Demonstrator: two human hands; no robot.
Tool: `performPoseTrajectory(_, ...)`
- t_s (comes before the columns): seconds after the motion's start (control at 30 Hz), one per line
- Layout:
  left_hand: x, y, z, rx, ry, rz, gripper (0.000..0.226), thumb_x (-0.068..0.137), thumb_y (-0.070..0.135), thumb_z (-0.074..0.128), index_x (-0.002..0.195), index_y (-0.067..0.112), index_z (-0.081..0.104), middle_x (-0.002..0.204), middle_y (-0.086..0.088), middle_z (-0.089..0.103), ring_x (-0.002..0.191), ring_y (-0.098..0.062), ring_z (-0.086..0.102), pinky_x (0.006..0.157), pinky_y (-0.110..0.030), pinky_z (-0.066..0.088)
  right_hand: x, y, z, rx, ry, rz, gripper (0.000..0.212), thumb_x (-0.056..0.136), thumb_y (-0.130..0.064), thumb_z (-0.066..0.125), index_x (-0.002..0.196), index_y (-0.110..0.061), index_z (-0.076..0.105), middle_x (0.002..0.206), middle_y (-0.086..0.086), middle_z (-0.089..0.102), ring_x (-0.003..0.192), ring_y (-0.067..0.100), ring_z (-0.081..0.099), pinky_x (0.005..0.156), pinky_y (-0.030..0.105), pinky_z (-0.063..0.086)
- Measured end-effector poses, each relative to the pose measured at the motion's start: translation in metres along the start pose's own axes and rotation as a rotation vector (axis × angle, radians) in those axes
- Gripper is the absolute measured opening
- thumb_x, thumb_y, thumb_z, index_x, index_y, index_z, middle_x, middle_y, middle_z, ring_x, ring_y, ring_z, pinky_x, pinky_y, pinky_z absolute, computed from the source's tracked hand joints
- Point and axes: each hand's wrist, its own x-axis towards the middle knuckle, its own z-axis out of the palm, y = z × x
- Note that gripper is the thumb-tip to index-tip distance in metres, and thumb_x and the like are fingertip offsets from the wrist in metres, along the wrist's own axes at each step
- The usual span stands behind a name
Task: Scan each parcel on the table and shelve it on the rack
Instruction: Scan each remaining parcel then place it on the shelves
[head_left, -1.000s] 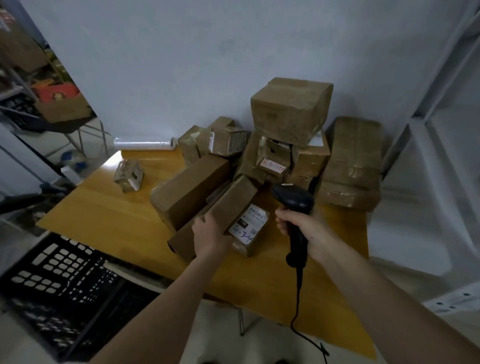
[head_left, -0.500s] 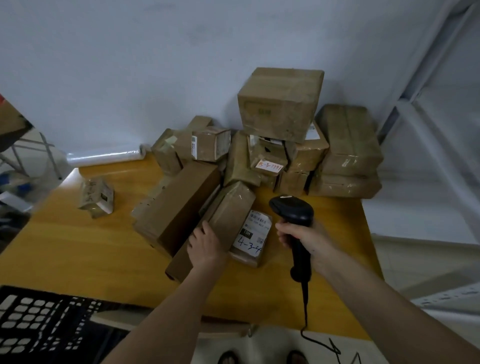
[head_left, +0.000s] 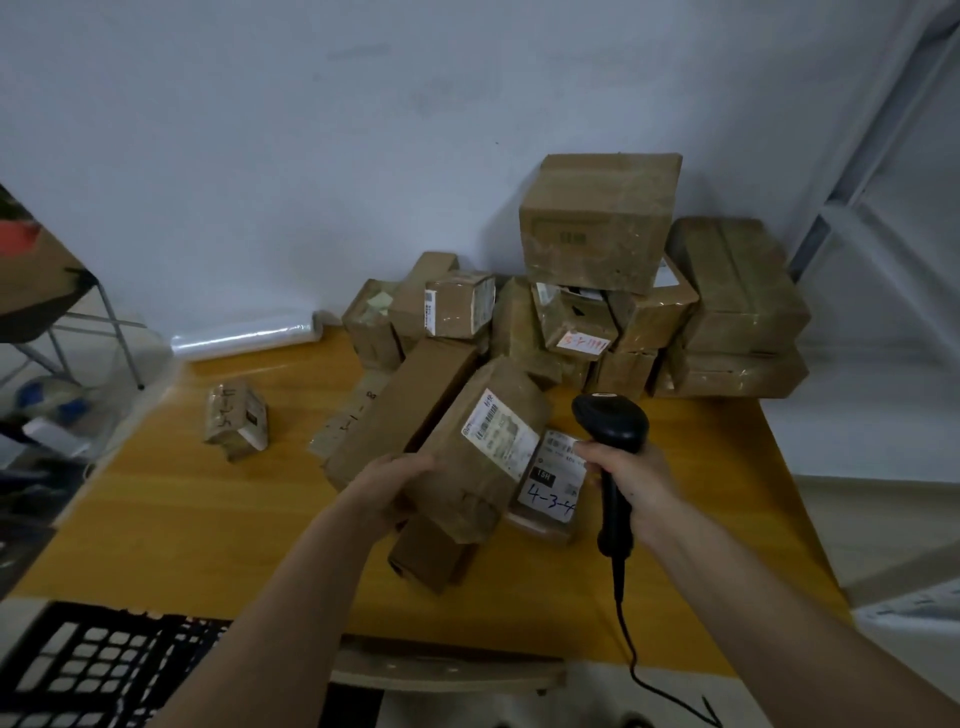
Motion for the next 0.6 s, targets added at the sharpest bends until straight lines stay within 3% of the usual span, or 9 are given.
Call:
performPoseTrajectory(0.1,-0.002,-0.013,-0.006,-0.141,-0.160,-0.014,0.069,0.057,0.028,0.088,0.117,0.007,0.062,0.122,-0.016,0.064,0.107,-0.031,0.064,0.073,-0.038,0.059,-0.004,0.002,0.008,0.016,0.008,-0.021,0.023,0.079,-0.015,0.079,0.098,-0.013,0.066,0.067,0.000,0.067,0.045,0.006,0.063,0.034,0.017,0.042)
performPoseTrajectory(0.2,0.000,-0.024,-0.005,-0.222,-0.282,-0.020,0.075,0.055,0.032,0.090,0.120,0.009,0.062,0.120,-0.014,0.067,0.111,-0.031,0.064,0.081,-0.041,0.057,-0.006,0.004,0.015,0.009,0.000,-0.033,0.025,0.075,-0.023,0.082,0.093,-0.019,0.065,0.081,0.002,0.067,0.068,0.015,0.064,0.050,0.025,0.044)
performPoseTrajectory(0.3,0.001,-0.029,-0.007,-0.217,-0.374,0.003,0.076,0.056,0.034,0.090,0.123,0.011,0.062,0.119,-0.013,0.069,0.109,-0.029,0.066,0.083,-0.041,0.056,-0.009,0.006,0.022,0.051,-0.025,-0.059,0.026,0.072,-0.025,0.084,0.089,-0.025,0.064,0.086,0.000,0.069,0.076,0.015,0.066,0.064,0.028,0.050)
performPoseTrajectory(0.4,-0.001,-0.028,-0.008,-0.121,-0.473,-0.011,0.079,0.058,0.039,0.087,0.128,0.014,0.059,0.126,-0.015,0.064,0.111,-0.032,0.065,0.086,-0.044,0.055,-0.009,0.003,0.022,0.082,0.030,-0.095,0.037,0.073,-0.025,0.083,0.106,-0.017,0.067,0.094,0.003,0.073,0.090,0.021,0.068,0.082,0.037,0.053)
performPoseTrajectory(0.5,-0.003,-0.023,-0.011,-0.041,-0.525,-0.035,0.086,0.058,0.041,0.084,0.135,0.017,0.054,0.135,-0.019,0.055,0.117,-0.039,0.059,0.093,-0.055,0.051,-0.005,-0.003,0.013,0.153,0.151,-0.128,0.046,0.076,-0.023,0.081,0.117,-0.016,0.063,0.098,0.001,0.070,0.091,0.019,0.066,0.081,0.036,0.051)
performPoseTrajectory(0.6,-0.008,-0.015,-0.009,-0.061,-0.494,-0.052,0.088,0.055,0.039,0.086,0.134,0.018,0.052,0.135,-0.019,0.052,0.116,-0.042,0.057,0.082,-0.055,0.054,-0.001,-0.007,0.005,0.147,0.185,-0.146,0.044,0.076,-0.021,0.081,0.116,-0.015,0.062,0.097,-0.001,0.065,0.092,0.017,0.060,0.073,0.031,0.046)
